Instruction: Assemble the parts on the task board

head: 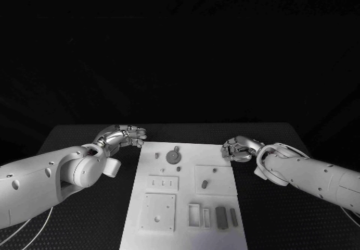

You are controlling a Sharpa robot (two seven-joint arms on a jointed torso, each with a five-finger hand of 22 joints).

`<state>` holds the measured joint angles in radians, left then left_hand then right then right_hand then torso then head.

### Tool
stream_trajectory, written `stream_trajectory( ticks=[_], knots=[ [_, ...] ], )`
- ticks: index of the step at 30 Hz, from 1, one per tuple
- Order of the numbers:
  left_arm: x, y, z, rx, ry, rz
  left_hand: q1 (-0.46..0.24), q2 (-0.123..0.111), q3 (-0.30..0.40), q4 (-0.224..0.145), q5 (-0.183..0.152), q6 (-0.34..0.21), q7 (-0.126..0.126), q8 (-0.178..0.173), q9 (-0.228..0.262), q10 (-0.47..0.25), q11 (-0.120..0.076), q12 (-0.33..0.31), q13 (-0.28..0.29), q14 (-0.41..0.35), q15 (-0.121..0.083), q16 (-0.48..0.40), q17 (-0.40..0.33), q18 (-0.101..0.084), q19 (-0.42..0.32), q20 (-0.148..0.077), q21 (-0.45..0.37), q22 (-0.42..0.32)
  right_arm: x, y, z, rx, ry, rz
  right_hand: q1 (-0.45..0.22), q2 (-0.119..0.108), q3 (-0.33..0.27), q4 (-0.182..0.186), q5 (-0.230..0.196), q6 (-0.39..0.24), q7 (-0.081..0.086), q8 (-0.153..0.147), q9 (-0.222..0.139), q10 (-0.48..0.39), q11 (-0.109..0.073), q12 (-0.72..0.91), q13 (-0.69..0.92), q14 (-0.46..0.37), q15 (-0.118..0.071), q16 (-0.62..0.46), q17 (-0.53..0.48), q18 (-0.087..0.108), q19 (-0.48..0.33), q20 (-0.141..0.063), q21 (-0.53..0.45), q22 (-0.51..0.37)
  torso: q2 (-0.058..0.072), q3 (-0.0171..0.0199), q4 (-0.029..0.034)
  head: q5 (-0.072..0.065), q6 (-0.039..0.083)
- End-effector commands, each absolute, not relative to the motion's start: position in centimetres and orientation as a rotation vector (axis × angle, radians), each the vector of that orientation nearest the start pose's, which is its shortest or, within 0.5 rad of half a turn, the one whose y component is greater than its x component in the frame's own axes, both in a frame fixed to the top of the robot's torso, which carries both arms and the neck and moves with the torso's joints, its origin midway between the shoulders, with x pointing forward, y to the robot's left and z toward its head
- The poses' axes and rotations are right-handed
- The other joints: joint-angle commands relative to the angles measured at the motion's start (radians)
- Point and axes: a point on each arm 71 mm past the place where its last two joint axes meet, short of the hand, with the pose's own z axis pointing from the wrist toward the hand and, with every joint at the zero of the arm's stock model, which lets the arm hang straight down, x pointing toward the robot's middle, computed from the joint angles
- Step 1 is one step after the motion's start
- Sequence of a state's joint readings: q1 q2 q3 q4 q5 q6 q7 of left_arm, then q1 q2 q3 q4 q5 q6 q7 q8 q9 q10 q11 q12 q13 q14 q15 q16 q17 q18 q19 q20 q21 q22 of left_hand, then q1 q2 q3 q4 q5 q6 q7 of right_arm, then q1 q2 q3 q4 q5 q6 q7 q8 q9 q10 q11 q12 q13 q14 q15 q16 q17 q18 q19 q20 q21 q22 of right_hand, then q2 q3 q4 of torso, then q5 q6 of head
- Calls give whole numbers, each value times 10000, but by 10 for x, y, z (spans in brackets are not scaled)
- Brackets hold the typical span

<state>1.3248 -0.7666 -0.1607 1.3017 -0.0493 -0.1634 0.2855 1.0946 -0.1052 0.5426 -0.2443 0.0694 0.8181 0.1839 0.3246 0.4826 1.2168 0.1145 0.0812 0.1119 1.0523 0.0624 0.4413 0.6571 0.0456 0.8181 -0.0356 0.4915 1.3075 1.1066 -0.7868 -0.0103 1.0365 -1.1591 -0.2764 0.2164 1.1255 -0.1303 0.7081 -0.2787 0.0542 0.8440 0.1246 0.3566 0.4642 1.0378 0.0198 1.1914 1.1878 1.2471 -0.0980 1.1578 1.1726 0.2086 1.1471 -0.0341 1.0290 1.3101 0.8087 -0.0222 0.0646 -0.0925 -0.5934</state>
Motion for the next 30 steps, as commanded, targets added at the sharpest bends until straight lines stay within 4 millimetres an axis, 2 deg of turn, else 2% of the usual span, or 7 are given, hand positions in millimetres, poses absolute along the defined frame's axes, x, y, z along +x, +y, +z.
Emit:
stream_trajectory(
  ticks=[1, 9, 15, 19, 24, 26, 30],
  knots=[
    [533, 229, -174, -10050, 15783, -14527, -108, 27, 17, -58, -63, 26, -36, -16, 11, 95, 3, -4, 16, 20, 24, -53, 14, 146, -42, 8, 57, 135, 534, -322, -247, 1658, 17225, 6208, -123, 1, 57, 24, -56, 1492, -149, 74, 25, -740, -186, 42, -11, 24, -73, 63, 13, 532, 90, -29, 54, 154, -3, -2, 2, -9, -1],
    [533, 229, -174, -10049, 15788, -14522, -105, 29, 20, -63, -62, 25, -36, -17, 12, 95, 3, -6, 16, 20, 24, -56, 18, 147, -43, 8, 58, 134, 534, -322, -248, 1927, 17327, 6215, -422, -109, -143, -6, -7, 1558, -192, 110, 64, -663, -227, 69, -29, 112, -115, 84, 12, 532, 172, -59, 115, 148, -6, -9, -1, -8, -7],
    [533, 230, -174, -10050, 15785, -14516, -104, 28, 21, -67, -62, 24, -36, -18, 13, 95, 3, -8, 17, 21, 24, -59, 21, 147, -45, 8, 59, 134, 534, -322, -248, 1962, 17340, 6173, -671, -208, -647, -112, 728, 1515, -184, 52, 56, -672, -228, 61, -45, 129, -114, 72, 22, 532, 169, -105, 121, 136, -6, -8, 3, -10, -7],
    [533, 230, -174, -10055, 15785, -14510, -104, 28, 22, -69, -62, 23, -35, -19, 14, 95, 4, -10, 17, 22, 24, -61, 23, 147, -45, 9, 60, 134, 535, -322, -248, 1959, 17294, 6135, -675, -230, -741, -107, 808, 1497, -181, 36, 52, -677, -223, 61, -47, 128, -113, 69, 25, 532, 167, -114, 122, 135, -5, -10, 6, -14, -11],
    [533, 230, -174, -10051, 15787, -14513, -106, 29, 23, -70, -62, 22, -35, -20, 14, 96, 4, -11, 17, 22, 24, -63, 25, 146, -45, 9, 61, 134, 535, -321, -248, 1903, 17213, 6098, -565, -98, -682, -83, 568, 1568, -199, 57, 64, -666, -240, 62, -54, 138, -125, 62, 26, 532, 173, -126, 105, 120, -11, -10, 1, -9, -21],
    [533, 230, -174, -10050, 15793, -14519, -107, 30, 23, -70, -62, 22, -34, -21, 15, 96, 4, -11, 18, 23, 24, -63, 26, 146, -45, 9, 62, 134, 535, -321, -248, 1842, 17181, 6046, -456, 10, -381, 7, 52, 1684, -229, 96, 88, -638, -277, 56, -70, 156, -149, 50, 23, 532, 189, -114, 80, 104, -10, -10, 8, -17, -22],
    [533, 230, -174, -10054, 15791, -14512, -108, 31, 24, -70, -62, 22, -34, -21, 15, 96, 4, -12, 18, 23, 24, -65, 28, 146, -45, 9, 62, 134, 535, -320, -248, 1791, 17159, 6016, -402, 53, 79, 145, -53, 1886, -308, 212, 175, -560, -335, 73, -85, 189, -211, 52, 26, 532, 244, -112, 92, 105, -9, -8, 5, -22, -26]
  ],
)
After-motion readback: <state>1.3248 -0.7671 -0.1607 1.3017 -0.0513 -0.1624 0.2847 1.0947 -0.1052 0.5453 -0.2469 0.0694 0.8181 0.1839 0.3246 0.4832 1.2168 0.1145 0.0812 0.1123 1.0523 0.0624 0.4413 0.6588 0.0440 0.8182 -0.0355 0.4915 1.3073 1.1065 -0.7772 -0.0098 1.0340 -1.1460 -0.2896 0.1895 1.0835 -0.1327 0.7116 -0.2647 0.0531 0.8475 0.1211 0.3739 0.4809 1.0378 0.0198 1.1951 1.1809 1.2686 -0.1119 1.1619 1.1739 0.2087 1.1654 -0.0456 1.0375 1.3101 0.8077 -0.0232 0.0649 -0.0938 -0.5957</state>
